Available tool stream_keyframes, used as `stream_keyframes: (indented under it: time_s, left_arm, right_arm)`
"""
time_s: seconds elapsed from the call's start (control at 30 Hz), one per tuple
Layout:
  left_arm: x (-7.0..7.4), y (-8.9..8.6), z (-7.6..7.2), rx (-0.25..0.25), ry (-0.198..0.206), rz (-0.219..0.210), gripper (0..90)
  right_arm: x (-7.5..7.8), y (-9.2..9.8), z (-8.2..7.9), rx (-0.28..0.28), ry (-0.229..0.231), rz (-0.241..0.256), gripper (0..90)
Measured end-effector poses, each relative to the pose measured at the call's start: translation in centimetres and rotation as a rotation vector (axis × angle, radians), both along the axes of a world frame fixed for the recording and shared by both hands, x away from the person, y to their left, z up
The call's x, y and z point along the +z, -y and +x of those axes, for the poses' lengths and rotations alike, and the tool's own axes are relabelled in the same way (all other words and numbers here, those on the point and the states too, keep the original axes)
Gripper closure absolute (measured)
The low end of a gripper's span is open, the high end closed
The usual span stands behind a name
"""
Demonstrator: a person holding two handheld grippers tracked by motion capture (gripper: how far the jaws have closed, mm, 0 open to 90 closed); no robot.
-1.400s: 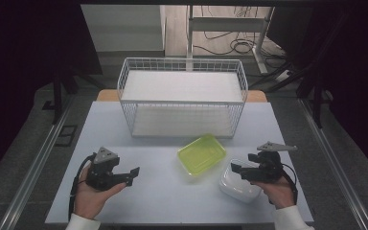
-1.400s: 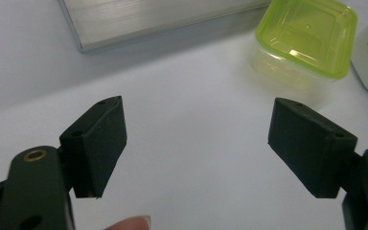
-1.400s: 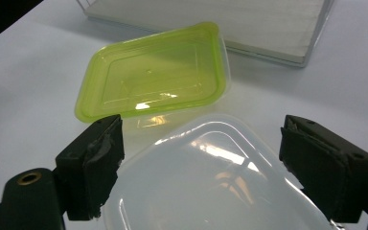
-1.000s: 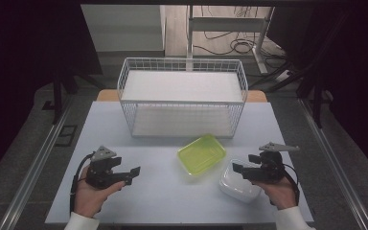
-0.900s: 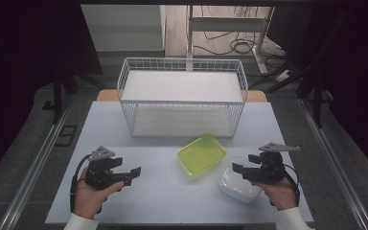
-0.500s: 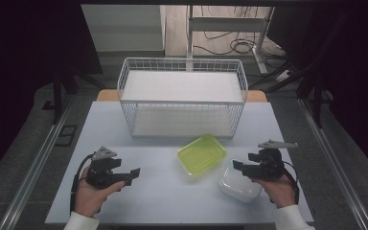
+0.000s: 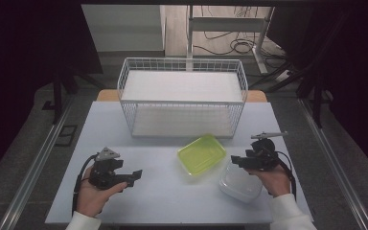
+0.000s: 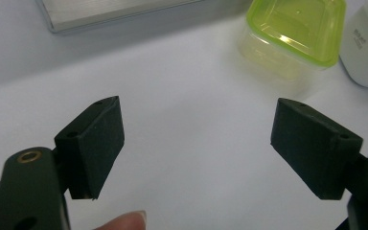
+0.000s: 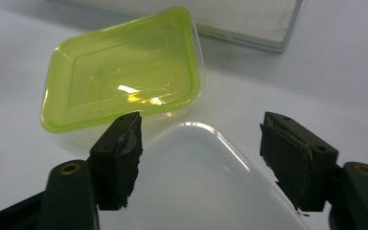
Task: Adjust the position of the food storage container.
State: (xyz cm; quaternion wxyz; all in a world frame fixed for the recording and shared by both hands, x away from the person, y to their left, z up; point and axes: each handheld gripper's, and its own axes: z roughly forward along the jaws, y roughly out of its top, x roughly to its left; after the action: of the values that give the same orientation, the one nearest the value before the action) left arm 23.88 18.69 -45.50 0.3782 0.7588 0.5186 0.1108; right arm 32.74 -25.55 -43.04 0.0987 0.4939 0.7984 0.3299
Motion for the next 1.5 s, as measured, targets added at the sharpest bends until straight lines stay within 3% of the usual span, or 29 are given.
stream_keyframes:
  time_s: [0.5, 0.87, 1.13, 1.23, 1.5]
  left_arm:
    - [-0.4, -0.2, 0.1, -0.003, -0.009, 0.002, 18.4]
    - [-0.7, -0.3, 0.3, -0.006, -0.018, 0.003, 18.1]
    - [-0.8, -0.3, 0.3, -0.012, -0.025, 0.006, 18.1]
    - [-0.8, -0.3, 0.4, -0.019, -0.028, -0.019, 17.7]
    - [-1.1, -0.4, 0.4, -0.011, -0.030, 0.012, 17.7]
  right_arm:
    - [0.5, -2.9, 4.3, 0.040, -0.058, -0.082, 48.8]
    - [-1.1, -3.9, 6.8, 0.029, -0.078, -0.167, 87.1]
    - [-2.5, -4.8, 7.2, 0.049, -0.086, -0.219, 88.8]
    - [-3.1, -5.3, 7.4, 0.051, -0.079, -0.250, 88.8]
    - [-3.7, -6.0, 7.2, 0.085, -0.100, -0.281, 88.9]
